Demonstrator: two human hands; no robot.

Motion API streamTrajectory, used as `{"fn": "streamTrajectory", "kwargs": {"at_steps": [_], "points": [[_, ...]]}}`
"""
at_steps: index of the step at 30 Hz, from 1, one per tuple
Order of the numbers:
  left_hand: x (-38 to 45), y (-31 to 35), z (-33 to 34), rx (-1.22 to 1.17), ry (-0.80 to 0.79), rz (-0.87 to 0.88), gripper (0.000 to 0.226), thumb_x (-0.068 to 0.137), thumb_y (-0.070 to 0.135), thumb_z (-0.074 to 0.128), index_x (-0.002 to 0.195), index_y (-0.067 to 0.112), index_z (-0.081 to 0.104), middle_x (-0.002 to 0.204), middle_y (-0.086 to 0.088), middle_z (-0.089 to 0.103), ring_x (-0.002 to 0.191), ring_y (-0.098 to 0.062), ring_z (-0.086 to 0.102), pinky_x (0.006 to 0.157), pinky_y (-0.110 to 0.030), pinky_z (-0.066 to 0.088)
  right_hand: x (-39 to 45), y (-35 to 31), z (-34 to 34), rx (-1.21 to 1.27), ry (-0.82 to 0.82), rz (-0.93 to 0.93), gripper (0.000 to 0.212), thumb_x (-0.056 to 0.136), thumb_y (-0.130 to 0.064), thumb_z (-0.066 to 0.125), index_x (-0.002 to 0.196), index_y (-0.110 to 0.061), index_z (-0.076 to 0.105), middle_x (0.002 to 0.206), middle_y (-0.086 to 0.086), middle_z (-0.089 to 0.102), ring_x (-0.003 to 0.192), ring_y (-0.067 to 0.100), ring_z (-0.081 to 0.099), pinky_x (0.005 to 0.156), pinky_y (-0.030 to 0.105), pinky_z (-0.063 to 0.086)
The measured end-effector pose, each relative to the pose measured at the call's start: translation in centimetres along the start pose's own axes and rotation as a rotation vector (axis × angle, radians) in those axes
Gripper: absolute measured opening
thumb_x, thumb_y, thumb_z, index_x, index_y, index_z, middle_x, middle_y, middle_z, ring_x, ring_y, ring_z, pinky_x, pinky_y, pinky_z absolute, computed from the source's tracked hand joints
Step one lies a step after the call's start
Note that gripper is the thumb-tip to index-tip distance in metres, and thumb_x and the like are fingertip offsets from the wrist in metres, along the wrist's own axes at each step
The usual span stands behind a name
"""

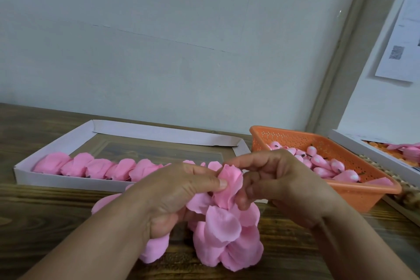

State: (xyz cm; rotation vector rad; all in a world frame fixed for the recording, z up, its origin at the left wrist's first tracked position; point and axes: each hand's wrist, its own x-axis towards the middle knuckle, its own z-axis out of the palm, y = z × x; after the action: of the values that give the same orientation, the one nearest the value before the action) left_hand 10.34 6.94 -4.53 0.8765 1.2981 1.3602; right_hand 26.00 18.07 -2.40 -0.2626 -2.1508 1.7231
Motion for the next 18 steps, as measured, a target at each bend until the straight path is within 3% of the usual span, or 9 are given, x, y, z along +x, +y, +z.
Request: {"fn": "streamTrajectory", "kwargs": {"at_steps": [4, 7, 10, 13, 15, 18], "points": [[0.2, -0.3, 0.2, 0.02, 0.03, -0.015, 0.022, 0.085, 0.003, 0.062, 0.102, -0.011, 0.066, 0.097, -0.023, 0.067, 0.084, -0.025, 0.06, 0.062, -0.024, 0.048, 0.3, 0.0, 0.5, -0.122, 0.072, -0.017, 0.033, 0.063, 0.006, 0.066, 0.091, -0.01, 0.073, 0.061, 0.018, 0.068, 0.051, 0.02, 0.064, 0.057, 0.027, 0.053], [0.3, -0.6, 0.2, 0.06, 0.014, -0.01, 0.021, 0.087, 0.005, 0.062, 0.1, -0.01, 0.067, 0.103, -0.028, 0.068, 0.087, -0.028, 0.062, 0.069, -0.028, 0.049, 0.4, 0.2, 0.6, -0.214, 0.102, -0.024, 0.023, 0.073, 0.002, 0.073, 0.092, -0.01, 0.073, 0.065, 0.028, 0.065, 0.048, 0.02, 0.06, 0.054, 0.025, 0.05], [0.2, -0.5, 0.5, 0.039, 0.003, 0.009, 0.014, 0.084, 0.006, 0.063, 0.086, -0.004, 0.073, 0.105, -0.026, 0.068, 0.09, -0.03, 0.065, 0.075, -0.031, 0.049, 0.4, 0.0, 0.7, -0.225, 0.122, -0.047, 0.014, 0.075, 0.001, 0.071, 0.087, -0.006, 0.072, 0.069, 0.033, 0.063, 0.046, 0.02, 0.058, 0.05, 0.025, 0.048], [0.3, -0.3, 0.3, -0.161, -0.032, 0.026, 0.027, 0.07, 0.016, 0.071, 0.089, -0.003, 0.073, 0.095, -0.021, 0.072, 0.076, -0.025, 0.07, 0.061, -0.028, 0.056, 0.7, 0.2, 0.5, -0.189, 0.33, -0.115, 0.012, 0.077, 0.013, 0.065, 0.077, 0.001, 0.069, 0.058, 0.028, 0.061, 0.041, 0.019, 0.053, 0.045, 0.025, 0.046], [0.5, -0.3, 0.1, -0.34, -0.05, 0.024, 0.042, 0.059, 0.017, 0.073, 0.095, -0.006, 0.07, 0.1, -0.024, 0.071, 0.084, -0.03, 0.071, 0.072, -0.036, 0.06, 0.9, 0.4, 0.4, -0.178, 0.481, -0.151, 0.015, 0.078, 0.014, 0.063, 0.074, 0.001, 0.068, 0.055, 0.026, 0.061, 0.04, 0.019, 0.052, 0.043, 0.025, 0.045], [0.9, -0.6, 0.5, -0.481, -0.002, 0.034, 0.028, 0.061, 0.004, 0.07, 0.087, -0.008, 0.069, 0.092, -0.025, 0.071, 0.077, -0.028, 0.072, 0.078, -0.038, 0.059, 1.1, 0.6, 0.8, -0.218, 0.599, -0.183, 0.013, 0.079, 0.012, 0.061, 0.076, 0.0, 0.067, 0.049, 0.016, 0.062, 0.04, 0.017, 0.053, 0.044, 0.026, 0.047]]}}
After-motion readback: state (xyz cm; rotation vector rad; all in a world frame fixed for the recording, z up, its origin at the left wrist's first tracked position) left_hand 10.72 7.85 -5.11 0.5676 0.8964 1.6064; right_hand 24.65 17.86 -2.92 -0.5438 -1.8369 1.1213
